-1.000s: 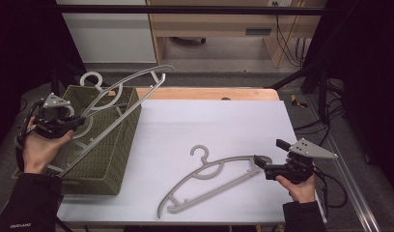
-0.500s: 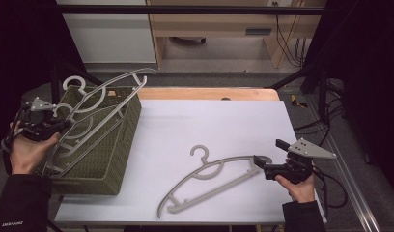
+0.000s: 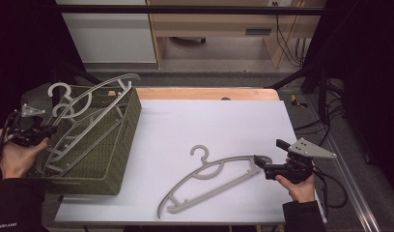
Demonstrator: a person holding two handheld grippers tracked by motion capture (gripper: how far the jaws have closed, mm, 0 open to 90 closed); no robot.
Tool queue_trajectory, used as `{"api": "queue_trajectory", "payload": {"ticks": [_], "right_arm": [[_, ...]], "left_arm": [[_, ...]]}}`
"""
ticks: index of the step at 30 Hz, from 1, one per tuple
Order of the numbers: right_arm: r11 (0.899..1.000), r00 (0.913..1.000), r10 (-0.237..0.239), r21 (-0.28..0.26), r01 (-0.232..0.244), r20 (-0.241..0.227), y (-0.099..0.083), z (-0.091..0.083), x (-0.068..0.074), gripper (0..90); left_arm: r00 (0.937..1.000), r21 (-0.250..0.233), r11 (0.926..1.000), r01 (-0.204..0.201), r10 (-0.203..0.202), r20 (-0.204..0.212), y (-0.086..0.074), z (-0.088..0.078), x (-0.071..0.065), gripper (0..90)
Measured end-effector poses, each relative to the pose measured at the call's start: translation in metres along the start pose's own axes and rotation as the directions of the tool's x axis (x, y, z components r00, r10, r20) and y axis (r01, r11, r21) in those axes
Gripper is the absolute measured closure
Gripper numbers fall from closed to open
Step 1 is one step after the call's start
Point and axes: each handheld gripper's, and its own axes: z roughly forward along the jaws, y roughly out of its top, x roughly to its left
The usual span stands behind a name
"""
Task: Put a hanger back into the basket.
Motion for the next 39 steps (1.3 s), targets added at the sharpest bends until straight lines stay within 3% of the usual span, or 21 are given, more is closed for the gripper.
{"api": "queue_trajectory", "payload": {"ticks": [3, 16, 24, 30, 37, 39], "right_arm": [[1.000, 1.0000, 0.001, 0.000, -0.001, 0.000, 0.000, 0.000, 0.000, 1.8], [1.000, 1.0000, -0.003, 0.009, 0.003, 0.004, -0.001, 0.002, 0.000, 1.8], [1.000, 1.0000, -0.004, 0.007, 0.004, 0.005, -0.001, 0.002, 0.000, 1.8], [1.000, 1.0000, -0.003, 0.011, 0.003, 0.005, -0.001, 0.002, 0.000, 1.8], [1.000, 1.0000, -0.003, 0.010, 0.003, 0.005, -0.001, 0.002, 0.000, 1.8], [1.000, 1.0000, -0.003, 0.009, 0.003, 0.005, -0.001, 0.002, 0.000, 1.8]], "left_arm": [[0.9999, 0.007, 0.9999, 0.009, -0.009, -0.010, -0.006, 0.001, 0.005, 82.6], [0.9984, 0.062, 0.9977, -0.030, 0.033, -0.046, -0.023, 0.006, 0.015, 82.6], [0.9965, 0.069, 0.9961, -0.056, 0.060, -0.058, -0.026, 0.010, 0.010, 82.5], [0.9880, 0.087, 0.9918, -0.093, 0.103, -0.115, -0.028, 0.015, 0.004, 82.4], [0.9861, 0.105, 0.9841, -0.143, 0.151, -0.070, -0.030, 0.028, -0.012, 82.3], [0.9881, 0.098, 0.9859, -0.136, 0.142, -0.060, -0.029, 0.027, -0.014, 82.3]]}}
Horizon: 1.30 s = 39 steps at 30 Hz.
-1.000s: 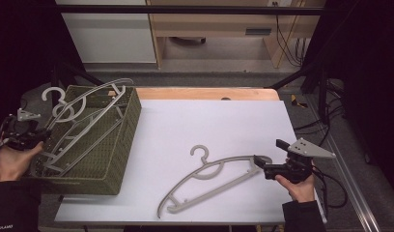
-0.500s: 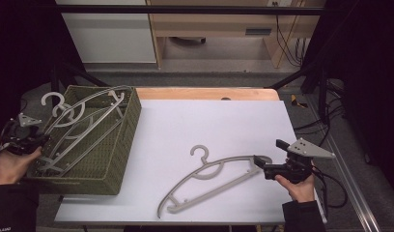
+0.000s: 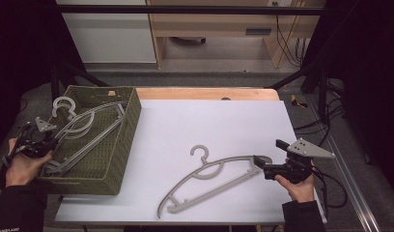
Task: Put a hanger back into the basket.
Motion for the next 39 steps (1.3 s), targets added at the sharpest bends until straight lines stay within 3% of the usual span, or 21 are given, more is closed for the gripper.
{"api": "queue_trajectory", "payload": {"ticks": [2, 6, 12, 17, 23, 25, 27, 29, 31, 33, 34, 35, 37, 39], "right_arm": [[1.000, 1.0000, 0.001, -0.002, -0.001, 0.000, 0.000, 0.000, 0.000, 1.8], [1.000, 1.0000, 0.001, -0.006, -0.001, -0.001, 0.000, -0.001, 0.000, 1.8], [1.000, 1.0000, 0.004, -0.008, -0.004, -0.002, 0.001, -0.002, 0.000, 1.7], [1.000, 1.0000, -0.001, -0.011, 0.001, -0.003, 0.001, -0.003, 0.000, 1.7], [1.000, 1.0000, 0.003, -0.014, -0.003, 0.000, 0.001, -0.004, 0.000, 1.5], [1.000, 1.0000, 0.004, -0.014, -0.004, -0.001, 0.001, -0.004, 0.000, 1.5], [1.000, 1.0000, 0.004, -0.014, -0.004, -0.003, 0.001, -0.004, 0.000, 1.5], [1.000, 1.0000, 0.004, -0.016, -0.004, -0.003, 0.001, -0.004, 0.000, 1.5], [1.000, 1.0000, 0.006, -0.021, -0.006, -0.005, 0.002, -0.004, -0.001, 1.5], [1.000, 0.9999, 0.007, -0.022, -0.008, -0.008, 0.002, -0.004, -0.001, 1.5], [1.000, 0.9999, 0.008, -0.021, -0.008, -0.007, 0.002, -0.004, -0.001, 1.5], [1.000, 0.9999, 0.009, -0.019, -0.009, -0.008, 0.002, -0.004, -0.001, 1.5], [1.000, 0.9999, 0.009, -0.020, -0.009, -0.009, 0.002, -0.004, -0.001, 1.4], [1.000, 0.9999, 0.009, -0.023, -0.009, -0.008, 0.002, -0.004, -0.001, 1.5]], "left_arm": [[0.9988, 0.009, 0.9999, 0.013, -0.014, 0.047, 0.001, 0.000, 0.000, 82.3], [0.9974, 0.047, 0.9988, 0.013, -0.016, 0.071, 0.002, 0.002, -0.001, 81.7], [0.9910, 0.016, 0.9981, 0.060, -0.061, 0.119, 0.003, -0.006, 0.001, 79.2], [0.9823, -0.059, 0.9923, 0.109, -0.099, 0.159, 0.007, -0.021, -0.004, 71.3], [0.9689, -0.164, 0.9753, 0.148, -0.110, 0.221, 0.015, -0.040, -0.019, 60.7], [0.9658, -0.202, 0.9673, 0.153, -0.103, 0.238, 0.018, -0.046, -0.025, 55.1], [0.9600, -0.247, 0.9549, 0.165, -0.098, 0.263, 0.021, -0.052, -0.032, 51.5], [0.9464, -0.289, 0.9381, 0.190, -0.097, 0.308, 0.024, -0.055, -0.039, 46.4], [0.9315, -0.306, 0.9297, 0.205, -0.090, 0.353, 0.026, -0.058, -0.046, 41.8], [0.9267, -0.323, 0.9244, 0.203, -0.075, 0.368, 0.027, -0.060, -0.055, 38.4], [0.9206, -0.337, 0.9176, 0.210, -0.069, 0.384, 0.028, -0.061, -0.059, 35.9], [0.9089, -0.351, 0.9072, 0.231, -0.073, 0.411, 0.029, -0.062, -0.064, 33.9], [0.8945, -0.377, 0.8912, 0.253, -0.067, 0.442, 0.032, -0.064, -0.074, 30.7], [0.8808, -0.398, 0.8797, 0.260, -0.048, 0.471, 0.035, -0.067, -0.085, 26.7]]}}
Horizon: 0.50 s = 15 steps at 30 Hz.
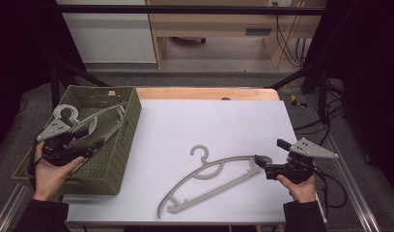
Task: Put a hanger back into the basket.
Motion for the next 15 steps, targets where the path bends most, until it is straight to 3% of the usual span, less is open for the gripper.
{"api": "queue_trajectory", "payload": {"ticks": [7, 15], "right_arm": [[1.000, 1.0000, 0.009, -0.003, -0.009, -0.001, 0.000, 0.000, 0.001, 1.5], [1.000, 1.0000, 0.008, -0.005, -0.008, -0.005, 0.000, -0.001, 0.001, 1.5]], "left_arm": [[0.9969, -0.061, 0.9980, -0.017, 0.022, 0.075, 0.003, 0.013, -0.043, 15.1], [0.9857, -0.045, 0.9979, -0.048, 0.054, 0.159, 0.000, 0.034, -0.083, 10.4]]}}
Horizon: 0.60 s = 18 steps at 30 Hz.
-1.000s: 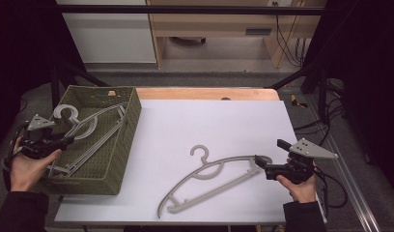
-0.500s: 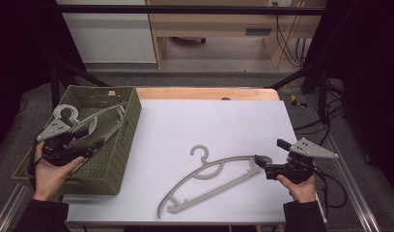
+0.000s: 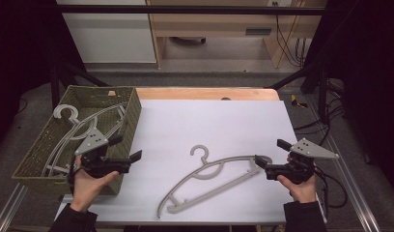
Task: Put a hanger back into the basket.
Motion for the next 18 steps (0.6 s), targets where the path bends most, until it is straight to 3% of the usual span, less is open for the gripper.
{"api": "queue_trajectory", "payload": {"ticks": [9, 18], "right_arm": [[1.000, 1.0000, -0.002, 0.002, 0.002, 0.000, 0.000, 0.000, 0.000, 1.6], [1.000, 1.0000, -0.008, 0.005, 0.008, -0.006, 0.000, -0.001, 0.000, 1.8]], "left_arm": [[0.9955, 0.072, 0.9960, -0.054, 0.048, 0.082, -0.002, 0.037, -0.033, 10.6], [0.9870, 0.165, 0.9811, -0.101, 0.078, 0.141, -0.008, 0.069, -0.057, 14.8]]}}
